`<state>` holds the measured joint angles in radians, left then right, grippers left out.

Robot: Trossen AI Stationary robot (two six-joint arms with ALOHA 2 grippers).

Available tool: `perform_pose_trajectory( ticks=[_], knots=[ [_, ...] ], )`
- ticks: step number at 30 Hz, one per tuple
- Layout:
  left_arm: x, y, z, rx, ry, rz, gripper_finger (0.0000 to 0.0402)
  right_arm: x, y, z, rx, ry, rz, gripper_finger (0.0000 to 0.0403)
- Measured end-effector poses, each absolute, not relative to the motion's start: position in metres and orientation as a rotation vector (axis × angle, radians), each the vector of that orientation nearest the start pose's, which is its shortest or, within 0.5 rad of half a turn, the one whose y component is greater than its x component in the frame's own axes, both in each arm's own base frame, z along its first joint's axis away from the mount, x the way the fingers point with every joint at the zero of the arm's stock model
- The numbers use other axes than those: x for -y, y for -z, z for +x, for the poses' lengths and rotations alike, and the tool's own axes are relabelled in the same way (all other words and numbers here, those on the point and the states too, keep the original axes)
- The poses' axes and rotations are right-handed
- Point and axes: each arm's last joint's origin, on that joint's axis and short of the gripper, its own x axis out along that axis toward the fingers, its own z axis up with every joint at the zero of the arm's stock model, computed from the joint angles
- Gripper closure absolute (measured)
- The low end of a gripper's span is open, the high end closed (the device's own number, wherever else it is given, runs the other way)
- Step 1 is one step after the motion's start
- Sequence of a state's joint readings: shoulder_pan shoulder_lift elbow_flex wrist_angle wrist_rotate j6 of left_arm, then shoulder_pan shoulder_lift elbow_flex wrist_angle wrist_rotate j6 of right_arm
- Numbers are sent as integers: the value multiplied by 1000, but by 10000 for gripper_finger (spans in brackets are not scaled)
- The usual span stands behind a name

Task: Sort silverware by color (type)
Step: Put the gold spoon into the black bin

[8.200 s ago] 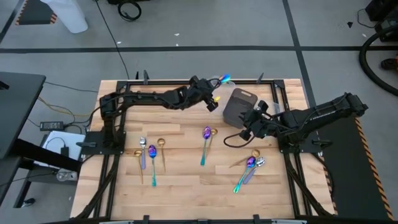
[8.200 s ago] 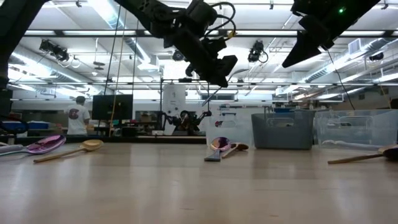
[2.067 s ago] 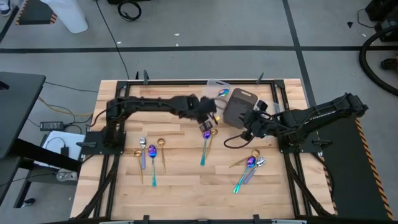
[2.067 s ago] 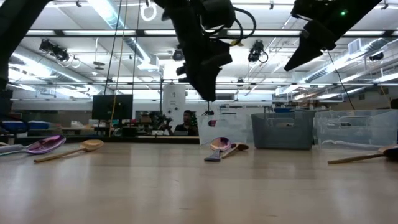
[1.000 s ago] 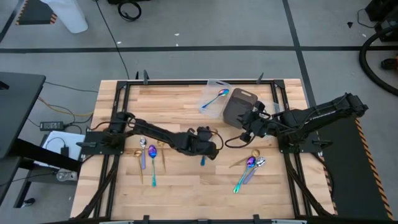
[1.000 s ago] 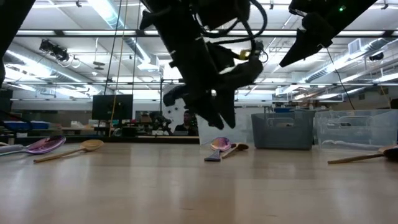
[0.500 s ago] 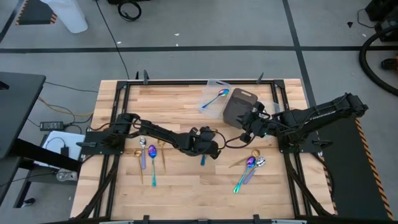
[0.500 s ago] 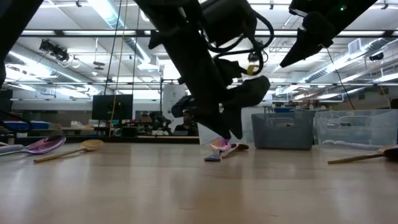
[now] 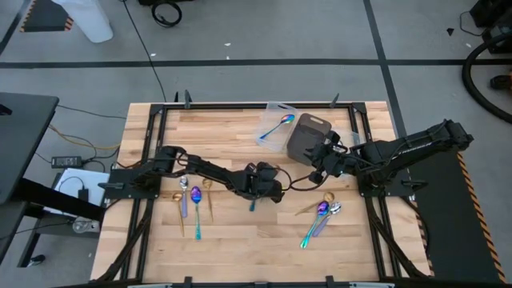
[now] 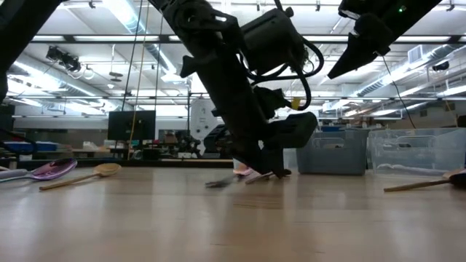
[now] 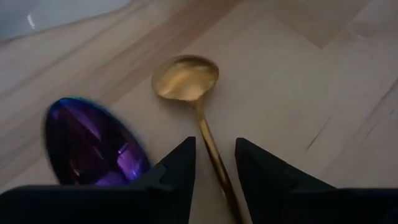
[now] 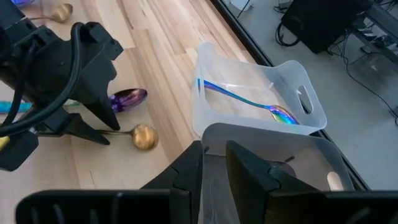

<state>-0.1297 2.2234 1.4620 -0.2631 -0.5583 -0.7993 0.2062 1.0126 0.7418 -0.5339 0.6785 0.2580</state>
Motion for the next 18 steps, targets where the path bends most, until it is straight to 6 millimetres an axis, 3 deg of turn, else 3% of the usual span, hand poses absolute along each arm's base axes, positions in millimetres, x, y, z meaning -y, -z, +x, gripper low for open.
perform_pose_trajectory(
  ticks=[6, 14, 18],
  knots=[
    [42, -108, 445, -767, -711, -361, 285, -22, -255, 194, -668, 533, -108, 321],
    [36, -108, 446, -815, -667, -362, 378, -23, -254, 195, -671, 522, -103, 321],
    [36, -107, 445, -828, -652, -352, 382, -23, -254, 195, -674, 516, -99, 321]
  ],
)
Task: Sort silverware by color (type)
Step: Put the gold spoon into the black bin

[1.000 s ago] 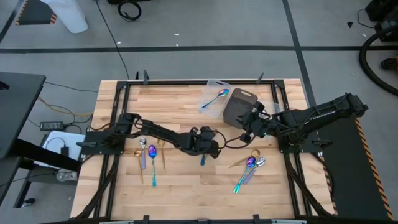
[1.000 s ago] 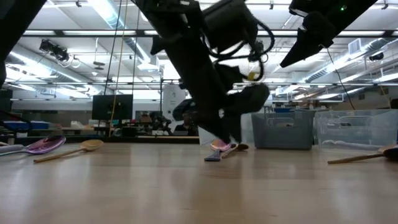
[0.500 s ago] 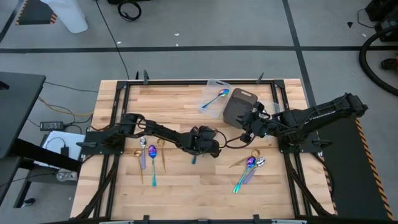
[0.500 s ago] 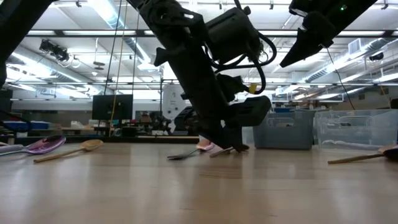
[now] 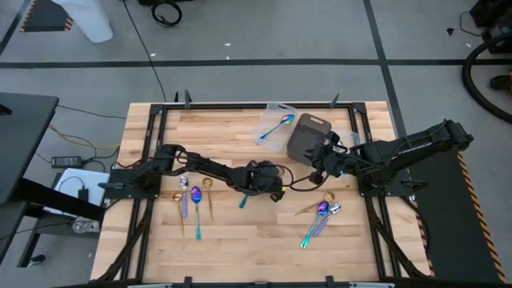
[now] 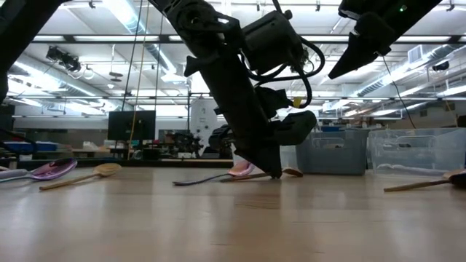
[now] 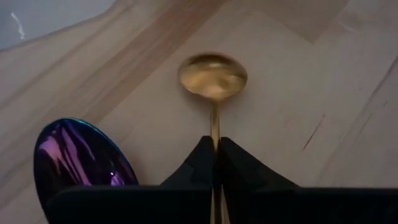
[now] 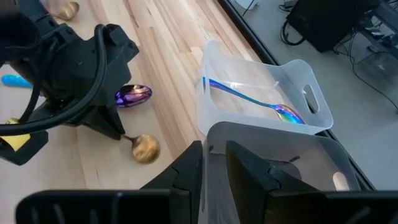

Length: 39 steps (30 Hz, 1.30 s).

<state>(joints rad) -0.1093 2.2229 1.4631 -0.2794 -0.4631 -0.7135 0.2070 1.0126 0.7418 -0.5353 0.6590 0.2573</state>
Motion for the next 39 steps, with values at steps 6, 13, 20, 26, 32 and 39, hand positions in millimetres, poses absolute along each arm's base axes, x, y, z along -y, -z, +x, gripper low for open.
perform_pose_trajectory(
  ticks=[6, 13, 20, 26, 32, 39],
  knots=[
    [36, -121, 443, -830, -611, -346, 382, -22, -253, 193, -697, 516, -112, 321],
    [33, -145, 448, -712, -591, -318, 382, -20, -255, 186, -702, 536, -125, 321],
    [26, -159, 462, -540, -538, -299, 382, -17, -269, 171, -627, 541, -86, 321],
    [18, -168, 469, -452, -502, -302, 382, -14, -274, 156, -608, 560, -27, 321],
    [13, -176, 472, -360, -571, -207, 382, -13, -273, 150, -570, 568, 24, 321],
    [-10, -192, 478, -211, -592, -173, 381, -13, -269, 150, -519, 562, 51, 321]
  ],
)
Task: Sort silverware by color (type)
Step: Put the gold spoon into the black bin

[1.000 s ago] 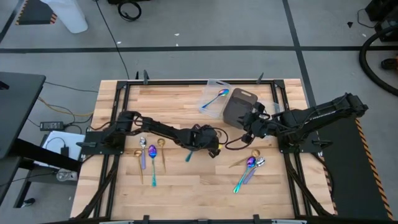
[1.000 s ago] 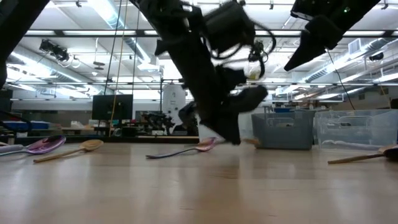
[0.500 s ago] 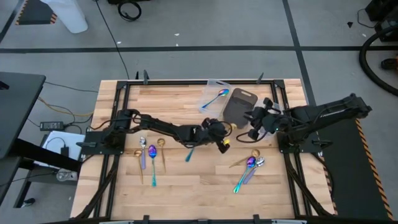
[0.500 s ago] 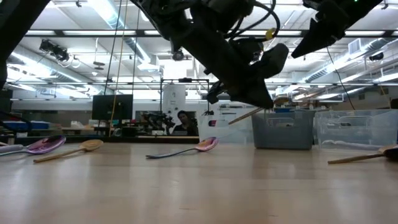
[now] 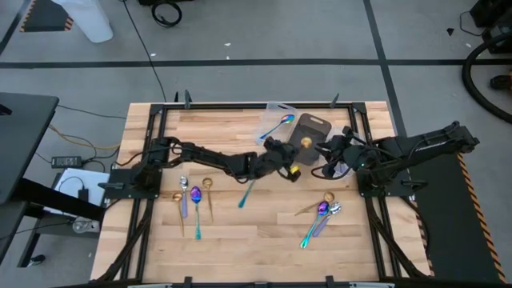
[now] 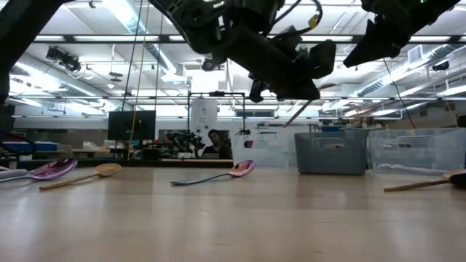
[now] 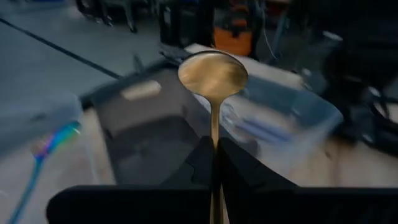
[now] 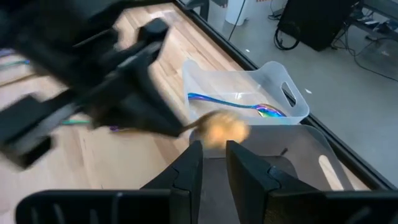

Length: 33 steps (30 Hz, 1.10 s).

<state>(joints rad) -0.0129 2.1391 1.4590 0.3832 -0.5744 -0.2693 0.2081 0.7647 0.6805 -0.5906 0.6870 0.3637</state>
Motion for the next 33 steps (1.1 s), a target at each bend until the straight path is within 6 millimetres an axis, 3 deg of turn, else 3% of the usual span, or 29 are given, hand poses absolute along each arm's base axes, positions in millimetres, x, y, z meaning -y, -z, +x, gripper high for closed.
perform_pose_trajectory(
  ticks=[6, 11, 19, 33],
  knots=[
    [-32, -203, 481, -98, -601, -172, 381, -14, -268, 151, -508, 549, 96, 321],
    [-38, -218, 482, 50, -544, -200, 381, -14, -262, 154, -466, 567, 105, 321],
    [-32, -237, 481, 224, -504, -184, 381, -15, -251, 165, -304, 545, 43, 321],
    [-21, -242, 481, 259, -490, -121, 381, -17, -247, 184, -150, 548, -27, 321]
  ],
)
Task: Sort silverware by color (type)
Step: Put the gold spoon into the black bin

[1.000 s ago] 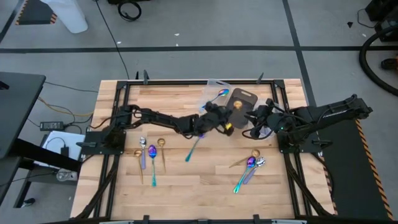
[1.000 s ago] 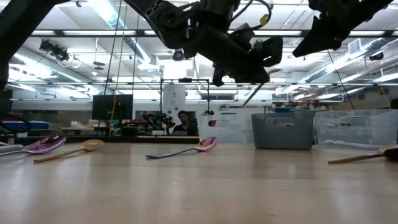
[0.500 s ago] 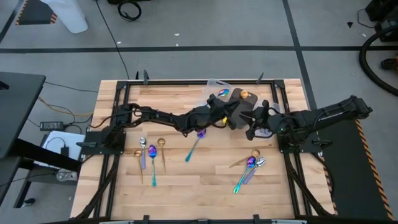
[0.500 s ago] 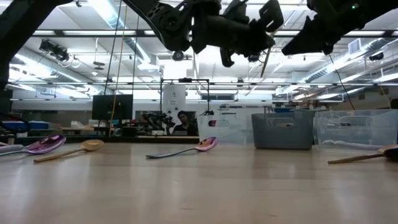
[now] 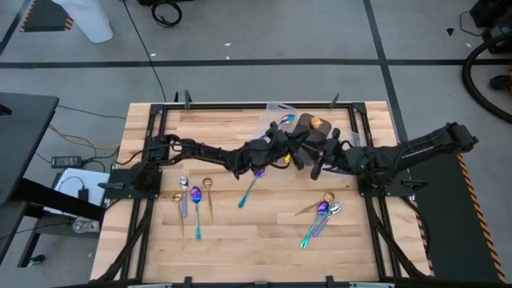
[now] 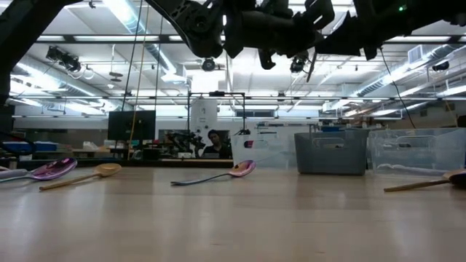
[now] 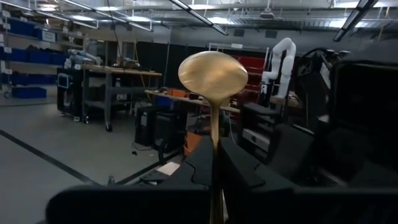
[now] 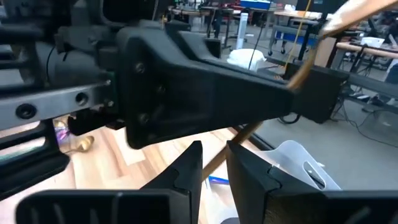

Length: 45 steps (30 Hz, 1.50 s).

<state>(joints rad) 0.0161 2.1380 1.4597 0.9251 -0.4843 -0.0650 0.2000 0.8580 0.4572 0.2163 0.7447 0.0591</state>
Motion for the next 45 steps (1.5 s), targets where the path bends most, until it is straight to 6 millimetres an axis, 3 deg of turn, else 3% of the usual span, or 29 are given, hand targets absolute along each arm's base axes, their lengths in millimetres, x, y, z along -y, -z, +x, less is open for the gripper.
perform_pose_trajectory(
  ticks=[7, 26, 45],
  knots=[
    [-21, -243, 480, 265, -493, -120, 381, -14, -244, 193, -142, 573, -36, 321],
    [-31, -252, 477, 326, -516, 15, 381, -31, -242, 186, -191, 628, -188, 321],
    [-24, -256, 478, 375, -298, 31, 381, -32, -250, 188, -128, 582, -166, 321]
  ],
)
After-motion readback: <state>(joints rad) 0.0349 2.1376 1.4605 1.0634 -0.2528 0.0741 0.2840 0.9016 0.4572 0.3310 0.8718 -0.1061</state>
